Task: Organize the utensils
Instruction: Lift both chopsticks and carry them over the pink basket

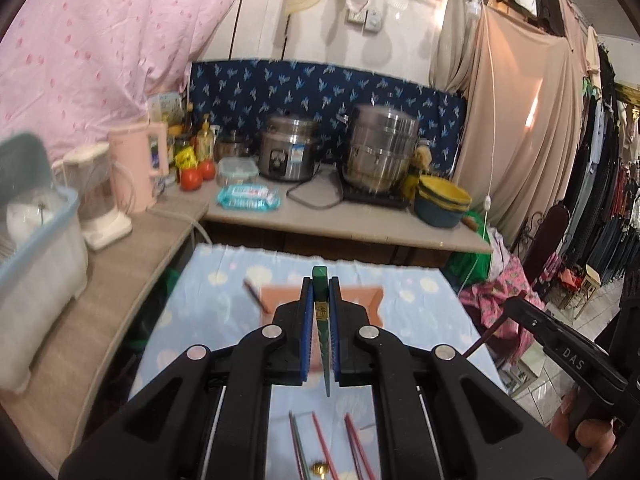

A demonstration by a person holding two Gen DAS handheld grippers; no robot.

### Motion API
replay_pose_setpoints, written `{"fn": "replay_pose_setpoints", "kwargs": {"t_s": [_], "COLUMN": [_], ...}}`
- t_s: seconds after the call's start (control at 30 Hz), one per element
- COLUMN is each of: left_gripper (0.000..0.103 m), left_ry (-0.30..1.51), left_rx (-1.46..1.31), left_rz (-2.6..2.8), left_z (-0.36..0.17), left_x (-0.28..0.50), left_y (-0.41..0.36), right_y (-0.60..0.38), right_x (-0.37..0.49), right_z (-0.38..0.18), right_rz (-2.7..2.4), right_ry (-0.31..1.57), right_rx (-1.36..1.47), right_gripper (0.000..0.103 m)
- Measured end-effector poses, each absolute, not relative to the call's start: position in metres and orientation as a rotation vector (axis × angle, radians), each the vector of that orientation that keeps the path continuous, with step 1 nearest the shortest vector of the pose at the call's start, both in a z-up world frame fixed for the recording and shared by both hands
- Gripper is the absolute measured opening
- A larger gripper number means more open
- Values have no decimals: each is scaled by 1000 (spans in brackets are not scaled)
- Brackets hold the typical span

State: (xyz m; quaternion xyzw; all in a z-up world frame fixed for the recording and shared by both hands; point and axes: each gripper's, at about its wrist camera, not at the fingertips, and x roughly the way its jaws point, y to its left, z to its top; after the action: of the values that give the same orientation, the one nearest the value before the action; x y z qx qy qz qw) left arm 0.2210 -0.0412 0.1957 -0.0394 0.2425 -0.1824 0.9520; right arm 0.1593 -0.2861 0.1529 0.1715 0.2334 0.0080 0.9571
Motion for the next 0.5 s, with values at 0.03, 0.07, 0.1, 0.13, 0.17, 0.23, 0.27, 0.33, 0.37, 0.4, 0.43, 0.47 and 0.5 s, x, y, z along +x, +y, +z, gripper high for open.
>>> {"fn": "replay_pose_setpoints", "kwargs": {"t_s": [0.03,0.07,0.1,0.13,0.17,0.23,0.27,0.33,0.37,0.4,0.43,0.47,0.5], "left_gripper": [7,7,7,7,7,7,7,7,7,7,7,7,7], "left_ry": [480,465,451,439,429,406,396,375,370,363,361,361,368], "left_rx": [-78,-77,-75,-73,-71,-66,-65,-63,-61,-58,-57,-56,-56], "left_rz": [-370,-369,-368,-367,-364,-353,-349,-336,-331,-323,-318,-313,-306], "left_z": [201,208,214,219,224,234,237,245,248,250,251,250,248], "left_x": [224,228,232,237,241,250,254,264,268,273,276,280,286], "left_y": [-43,-44,-46,-48,-50,-52,-53,-53,-53,-53,-51,-51,-51], "right_y": [-289,-291,-293,-295,-296,-299,-300,-302,-303,-304,-304,-304,-303], "right_x": [166,172,177,184,190,202,207,220,228,235,240,248,256], "right_z": [161,167,173,180,186,197,200,207,209,210,211,212,211], "right_rz": [15,13,12,11,10,7,5,4,3,5,9,13,12], "right_ry": [455,440,427,413,400,379,372,361,358,358,359,363,368], "right_rx": [347,346,345,343,342,337,335,332,331,331,331,331,325], "right_gripper": [7,7,7,7,7,7,7,7,7,7,7,7,7]}}
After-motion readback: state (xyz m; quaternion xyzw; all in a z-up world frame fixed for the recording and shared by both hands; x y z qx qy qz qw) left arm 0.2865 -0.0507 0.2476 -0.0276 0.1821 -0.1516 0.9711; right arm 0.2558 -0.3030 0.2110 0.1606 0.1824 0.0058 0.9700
